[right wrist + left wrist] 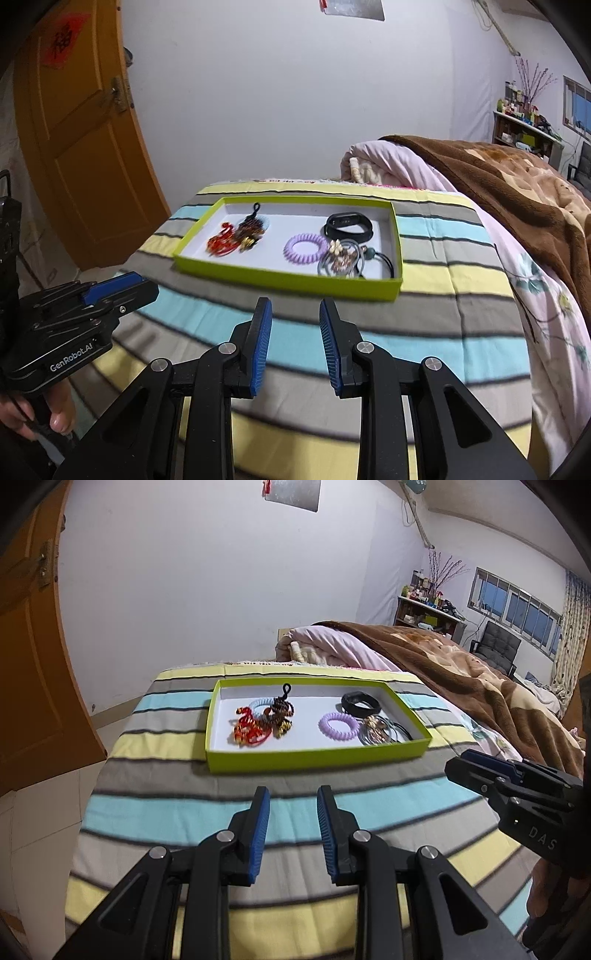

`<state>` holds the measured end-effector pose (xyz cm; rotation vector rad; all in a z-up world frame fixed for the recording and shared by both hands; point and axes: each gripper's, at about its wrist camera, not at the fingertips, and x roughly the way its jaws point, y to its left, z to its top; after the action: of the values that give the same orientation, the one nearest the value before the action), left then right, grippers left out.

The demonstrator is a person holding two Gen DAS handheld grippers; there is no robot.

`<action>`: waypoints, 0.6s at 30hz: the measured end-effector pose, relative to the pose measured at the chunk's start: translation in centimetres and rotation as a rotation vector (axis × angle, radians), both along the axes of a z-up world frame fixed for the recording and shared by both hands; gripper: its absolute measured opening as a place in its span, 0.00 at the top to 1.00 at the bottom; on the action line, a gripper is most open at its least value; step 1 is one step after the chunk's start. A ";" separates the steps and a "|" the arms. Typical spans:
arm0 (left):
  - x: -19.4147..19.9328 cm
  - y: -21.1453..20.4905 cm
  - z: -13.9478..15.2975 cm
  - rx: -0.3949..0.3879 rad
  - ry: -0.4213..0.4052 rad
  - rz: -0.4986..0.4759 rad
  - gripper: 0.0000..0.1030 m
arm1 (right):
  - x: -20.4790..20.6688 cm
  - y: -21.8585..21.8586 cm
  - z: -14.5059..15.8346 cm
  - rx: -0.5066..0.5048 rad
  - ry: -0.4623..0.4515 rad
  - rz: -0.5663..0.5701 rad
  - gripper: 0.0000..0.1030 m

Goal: Organize jewelry

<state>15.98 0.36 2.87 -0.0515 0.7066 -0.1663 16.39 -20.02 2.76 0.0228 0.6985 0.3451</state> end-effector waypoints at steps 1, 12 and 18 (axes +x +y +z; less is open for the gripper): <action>-0.5 0.0 0.0 0.003 -0.003 0.009 0.73 | -0.7 -0.1 0.0 0.002 0.000 -0.001 0.73; -5.4 -0.4 0.1 0.038 -0.043 0.029 0.73 | -6.1 -0.3 -0.3 0.013 -0.020 -0.011 0.73; -7.6 -0.8 -0.5 0.033 -0.026 0.027 0.73 | -8.4 -0.7 -1.0 -0.006 -0.017 -0.032 0.73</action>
<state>8.36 -0.44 2.33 -0.0271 0.6825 -0.1294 7.95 -20.72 1.77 0.0250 0.6814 0.3116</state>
